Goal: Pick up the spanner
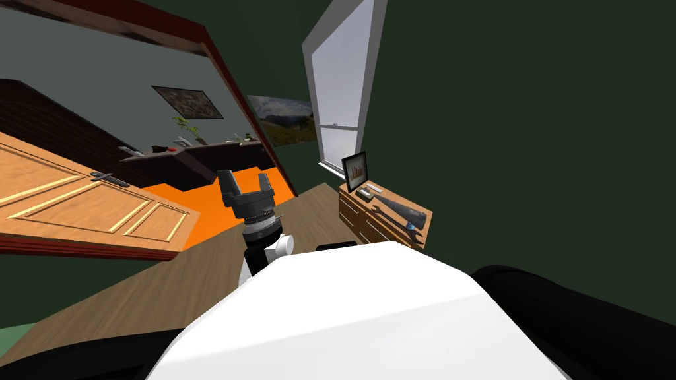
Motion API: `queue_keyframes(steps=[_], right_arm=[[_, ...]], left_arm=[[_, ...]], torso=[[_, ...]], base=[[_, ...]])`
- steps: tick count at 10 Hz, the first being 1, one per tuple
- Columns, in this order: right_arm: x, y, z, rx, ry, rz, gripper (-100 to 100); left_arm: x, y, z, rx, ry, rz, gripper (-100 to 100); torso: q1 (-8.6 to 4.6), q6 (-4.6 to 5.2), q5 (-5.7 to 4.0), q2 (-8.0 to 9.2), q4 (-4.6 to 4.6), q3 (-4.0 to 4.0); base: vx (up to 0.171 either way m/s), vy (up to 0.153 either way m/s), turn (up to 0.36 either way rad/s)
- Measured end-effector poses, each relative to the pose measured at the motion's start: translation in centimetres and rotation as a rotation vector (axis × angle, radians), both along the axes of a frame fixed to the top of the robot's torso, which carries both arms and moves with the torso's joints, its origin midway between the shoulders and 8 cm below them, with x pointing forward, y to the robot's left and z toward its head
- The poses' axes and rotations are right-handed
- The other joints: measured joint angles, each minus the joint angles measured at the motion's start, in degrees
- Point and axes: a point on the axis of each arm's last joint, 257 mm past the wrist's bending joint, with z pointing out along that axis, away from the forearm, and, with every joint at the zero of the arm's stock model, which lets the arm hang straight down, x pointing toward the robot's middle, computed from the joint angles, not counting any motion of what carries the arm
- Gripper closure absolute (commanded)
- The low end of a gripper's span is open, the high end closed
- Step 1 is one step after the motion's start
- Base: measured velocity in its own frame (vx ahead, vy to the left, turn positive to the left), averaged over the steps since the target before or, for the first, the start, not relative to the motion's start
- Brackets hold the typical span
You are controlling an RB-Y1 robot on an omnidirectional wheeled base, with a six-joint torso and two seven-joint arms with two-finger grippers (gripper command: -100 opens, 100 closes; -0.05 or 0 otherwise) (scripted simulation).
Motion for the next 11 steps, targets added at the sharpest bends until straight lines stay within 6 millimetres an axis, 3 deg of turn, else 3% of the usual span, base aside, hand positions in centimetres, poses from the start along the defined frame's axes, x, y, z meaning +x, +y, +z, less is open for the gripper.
queue_keyframes(steps=[1, 3, 6, 8, 9, 11], right_arm=[[-2.3, -1.1, -0.8, -0.029, 0.052, 0.017, -100], [-5.8, -1.4, -2.1, -0.069, 0.13, 0.044, -100], [-14.4, -4.7, -4.0, -0.176, 0.336, 0.118, -100], [-17.8, -5.2, -4.1, -0.205, 0.414, 0.154, -100], [-20.6, -5.2, -4.3, -0.227, 0.472, 0.177, -100], [-23.9, -6.6, -4.4, -0.254, 0.541, 0.212, -100]], left_arm=[[0.0, 0.0, 0.0, 0.0, 0.0, 0.0, 0], [0.0, 0.0, 0.0, 0.0, 0.0, 0.0, 0], [0.0, 0.0, 0.0, 0.0, 0.0, 0.0, 0], [0.0, 0.0, 0.0, 0.0, 0.0, 0.0, 0], [0.0, 0.0, 0.0, 0.0, 0.0, 0.0, 0], [0.0, 0.0, 0.0, 0.0, 0.0, 0.0, 0]], torso=[[-0.03, -0.05, -0.01, -0.01, 0.0, 0.0], [-0.02, -0.04, -0.01, 0.07, 0.03, 0.05], [0.07, -0.05, 0.01, -0.31, -0.06, -0.17], [-0.06, -0.04, -0.01, -0.11, -0.02, -0.06], [-0.02, -0.03, -0.01, -0.17, -0.03, -0.09], [-0.01, -0.02, -0.01, -0.03, 0.0, -0.02]], base=[[0.085, 0.024, 0.107], [0.111, 0.061, 0.271], [0.173, 0.051, 0.259], [0.144, 0.013, 0.252], [0.128, 0.013, 0.095], [0.132, 0.019, 0.224]])
